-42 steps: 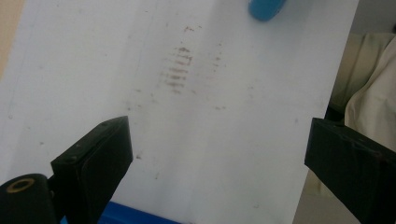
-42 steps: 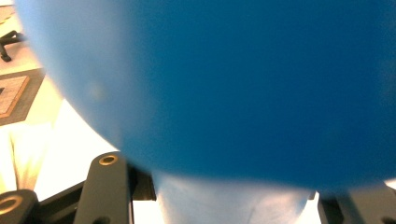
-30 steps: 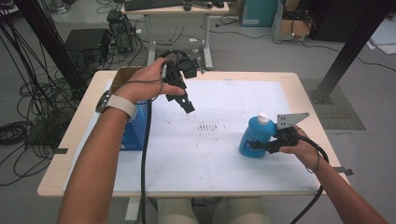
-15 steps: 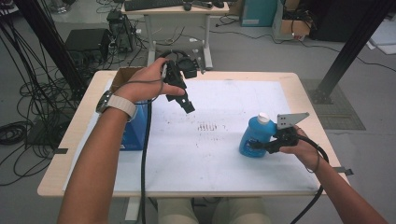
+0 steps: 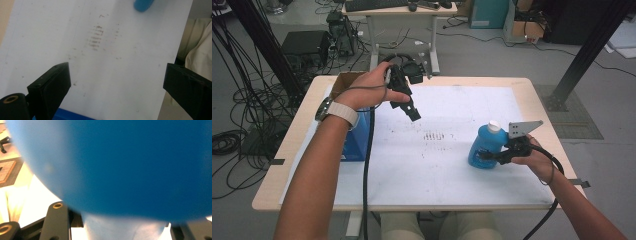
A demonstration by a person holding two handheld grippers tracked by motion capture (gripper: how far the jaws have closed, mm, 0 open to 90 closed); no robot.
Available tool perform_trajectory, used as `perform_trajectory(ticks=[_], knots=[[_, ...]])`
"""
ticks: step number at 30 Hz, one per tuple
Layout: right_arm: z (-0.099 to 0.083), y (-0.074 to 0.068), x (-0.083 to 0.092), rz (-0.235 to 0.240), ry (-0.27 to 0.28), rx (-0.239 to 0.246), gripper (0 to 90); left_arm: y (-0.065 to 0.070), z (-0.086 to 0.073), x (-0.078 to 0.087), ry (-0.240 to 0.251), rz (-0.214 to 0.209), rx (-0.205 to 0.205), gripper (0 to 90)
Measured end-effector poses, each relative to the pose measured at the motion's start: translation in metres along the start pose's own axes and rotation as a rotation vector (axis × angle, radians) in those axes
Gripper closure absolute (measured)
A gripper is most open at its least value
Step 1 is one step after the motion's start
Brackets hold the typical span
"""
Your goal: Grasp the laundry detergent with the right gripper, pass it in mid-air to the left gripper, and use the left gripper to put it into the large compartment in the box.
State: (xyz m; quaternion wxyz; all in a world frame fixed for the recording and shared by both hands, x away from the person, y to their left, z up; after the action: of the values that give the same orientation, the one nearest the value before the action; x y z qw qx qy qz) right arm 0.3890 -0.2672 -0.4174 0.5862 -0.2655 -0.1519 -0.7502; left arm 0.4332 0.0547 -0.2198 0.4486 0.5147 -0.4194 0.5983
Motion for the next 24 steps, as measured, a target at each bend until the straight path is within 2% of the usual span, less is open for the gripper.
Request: perform_trajectory(ticks=[24], knots=[[0.0018,-0.0002,0.0008,-0.002,-0.01,0.008,42.5,0.0021,-0.0018,0.003,0.01,0.012,0.01,7.5]])
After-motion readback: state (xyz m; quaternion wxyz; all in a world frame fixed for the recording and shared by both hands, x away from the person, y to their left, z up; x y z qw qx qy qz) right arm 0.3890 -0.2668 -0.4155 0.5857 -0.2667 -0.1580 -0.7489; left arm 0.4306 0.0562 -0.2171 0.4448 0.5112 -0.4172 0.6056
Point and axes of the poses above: each handheld gripper's, and its own axes: x roughly backward along the jaws, z roughly out of its top, y roughly to its right, the point moved 3 cm from there along -x, roughly forward along the jaws, and after that the axes turned 9 degrees about -y, right-handed, at the moved point
